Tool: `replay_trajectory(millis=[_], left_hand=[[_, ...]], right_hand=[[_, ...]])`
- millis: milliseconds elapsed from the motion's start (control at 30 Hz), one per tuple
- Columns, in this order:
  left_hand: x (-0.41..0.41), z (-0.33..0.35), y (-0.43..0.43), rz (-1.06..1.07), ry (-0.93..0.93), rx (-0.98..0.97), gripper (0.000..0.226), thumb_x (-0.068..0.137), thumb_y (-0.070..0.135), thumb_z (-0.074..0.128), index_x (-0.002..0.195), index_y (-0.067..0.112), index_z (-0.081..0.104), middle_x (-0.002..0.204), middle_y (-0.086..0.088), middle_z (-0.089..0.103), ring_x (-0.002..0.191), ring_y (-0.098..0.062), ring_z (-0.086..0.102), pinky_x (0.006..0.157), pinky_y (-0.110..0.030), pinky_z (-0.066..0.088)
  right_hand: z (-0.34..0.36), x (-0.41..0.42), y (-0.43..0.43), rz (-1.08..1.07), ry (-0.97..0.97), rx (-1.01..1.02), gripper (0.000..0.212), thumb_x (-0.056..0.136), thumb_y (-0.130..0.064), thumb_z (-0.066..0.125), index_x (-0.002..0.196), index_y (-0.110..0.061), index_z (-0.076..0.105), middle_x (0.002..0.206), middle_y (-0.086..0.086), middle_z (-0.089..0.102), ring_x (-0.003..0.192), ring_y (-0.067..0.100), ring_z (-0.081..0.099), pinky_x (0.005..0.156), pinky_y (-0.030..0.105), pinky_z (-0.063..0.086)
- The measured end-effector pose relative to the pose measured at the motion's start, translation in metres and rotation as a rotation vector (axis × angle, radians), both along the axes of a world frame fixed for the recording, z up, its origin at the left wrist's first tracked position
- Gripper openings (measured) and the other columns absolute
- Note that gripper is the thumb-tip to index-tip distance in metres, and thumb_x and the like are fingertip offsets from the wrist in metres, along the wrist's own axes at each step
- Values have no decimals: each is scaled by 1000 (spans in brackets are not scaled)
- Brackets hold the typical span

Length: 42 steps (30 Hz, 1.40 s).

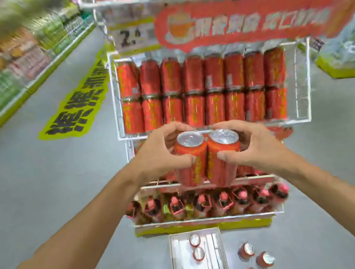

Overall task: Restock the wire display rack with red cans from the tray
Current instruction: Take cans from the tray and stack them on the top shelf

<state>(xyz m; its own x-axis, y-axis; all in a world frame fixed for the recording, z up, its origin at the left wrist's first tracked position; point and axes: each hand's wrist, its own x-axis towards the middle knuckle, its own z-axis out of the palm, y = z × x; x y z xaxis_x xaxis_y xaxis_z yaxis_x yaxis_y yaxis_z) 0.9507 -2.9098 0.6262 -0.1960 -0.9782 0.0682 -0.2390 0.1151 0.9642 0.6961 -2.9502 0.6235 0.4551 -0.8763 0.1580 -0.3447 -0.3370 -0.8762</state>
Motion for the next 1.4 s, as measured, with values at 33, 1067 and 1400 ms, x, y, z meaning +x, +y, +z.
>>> replay_trajectory(millis=[33, 1067, 1400], left_hand=[[0, 43, -3, -7, -6, -28, 51, 66, 2, 80, 114, 12, 67, 101, 5, 75, 90, -7, 67, 78, -21, 52], [-171, 402, -254, 200, 276, -284, 43, 57, 31, 87, 96, 12, 81, 104, -25, 76, 91, -26, 69, 95, -54, 57], [-188, 371, -307, 262, 261, -243, 42, 62, 32, 90, 99, 15, 81, 110, -29, 74, 93, -28, 68, 93, -60, 54]], right_hand=[[44, 1, -5, 0, -8, -26, 64, 67, -44, 85, 127, -29, 69, 125, -12, 73, 116, 7, 69, 104, 38, 54], [424, -149, -240, -111, -41, -242, 52, 72, -28, 83, 123, -19, 75, 106, 2, 80, 91, 9, 72, 90, 32, 59], [399, -171, -306, -15, -5, -236, 42, 83, -12, 83, 124, -13, 74, 110, 1, 79, 91, 4, 72, 80, 19, 56]])
